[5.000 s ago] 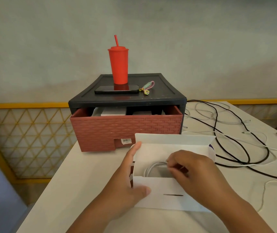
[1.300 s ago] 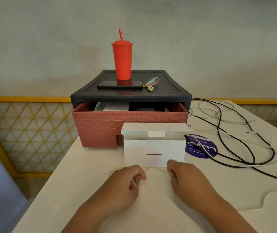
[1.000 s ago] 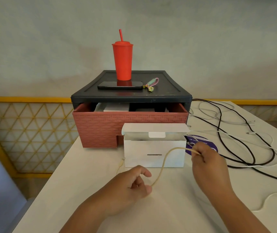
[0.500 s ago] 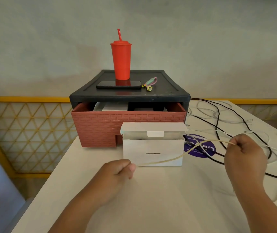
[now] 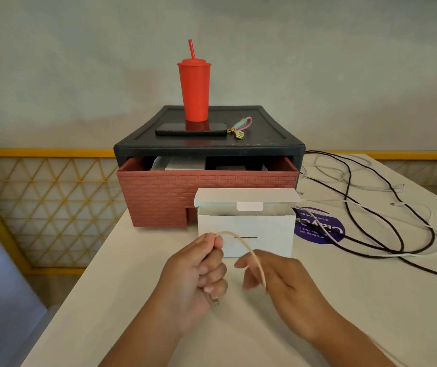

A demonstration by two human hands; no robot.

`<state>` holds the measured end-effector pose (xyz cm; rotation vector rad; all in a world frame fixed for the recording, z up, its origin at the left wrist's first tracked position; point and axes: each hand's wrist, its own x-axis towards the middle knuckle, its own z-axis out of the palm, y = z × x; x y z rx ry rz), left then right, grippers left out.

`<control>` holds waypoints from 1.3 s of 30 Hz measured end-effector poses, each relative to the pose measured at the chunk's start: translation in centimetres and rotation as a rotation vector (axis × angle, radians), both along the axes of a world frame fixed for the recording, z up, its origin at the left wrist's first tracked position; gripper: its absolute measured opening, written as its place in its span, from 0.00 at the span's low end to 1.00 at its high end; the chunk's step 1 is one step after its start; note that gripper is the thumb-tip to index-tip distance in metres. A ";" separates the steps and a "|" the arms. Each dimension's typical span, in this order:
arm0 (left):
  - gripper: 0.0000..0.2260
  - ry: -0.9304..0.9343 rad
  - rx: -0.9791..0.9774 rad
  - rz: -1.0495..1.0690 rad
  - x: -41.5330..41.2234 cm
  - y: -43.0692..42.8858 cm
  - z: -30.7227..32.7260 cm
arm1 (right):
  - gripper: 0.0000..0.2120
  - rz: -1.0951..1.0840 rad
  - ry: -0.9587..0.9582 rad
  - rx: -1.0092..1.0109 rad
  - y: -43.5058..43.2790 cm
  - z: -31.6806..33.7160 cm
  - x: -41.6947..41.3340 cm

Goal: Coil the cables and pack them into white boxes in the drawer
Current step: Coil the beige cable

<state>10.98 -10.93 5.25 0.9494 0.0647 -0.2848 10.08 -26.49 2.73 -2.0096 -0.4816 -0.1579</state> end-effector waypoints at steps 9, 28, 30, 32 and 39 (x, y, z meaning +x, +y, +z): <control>0.24 -0.026 -0.566 -0.105 0.3 0.9 0.0 | 0.16 -0.170 0.023 -0.003 0.8 0.5 -0.3; 0.25 -0.141 -0.586 0.139 1.1 3.0 0.9 | 0.11 -0.116 0.004 -0.649 2.7 1.0 -1.2; 0.29 -0.141 -0.607 0.226 1.3 3.2 1.1 | 0.08 -0.111 -0.043 -0.674 3.0 1.0 -1.3; 0.30 -0.129 -0.600 0.299 1.4 3.3 1.3 | 0.04 -0.071 -0.062 -0.722 3.4 1.2 -1.7; 0.28 -0.122 -0.509 0.271 0.8 2.7 1.5 | 0.13 -0.051 -0.244 -0.738 3.1 0.0 -1.2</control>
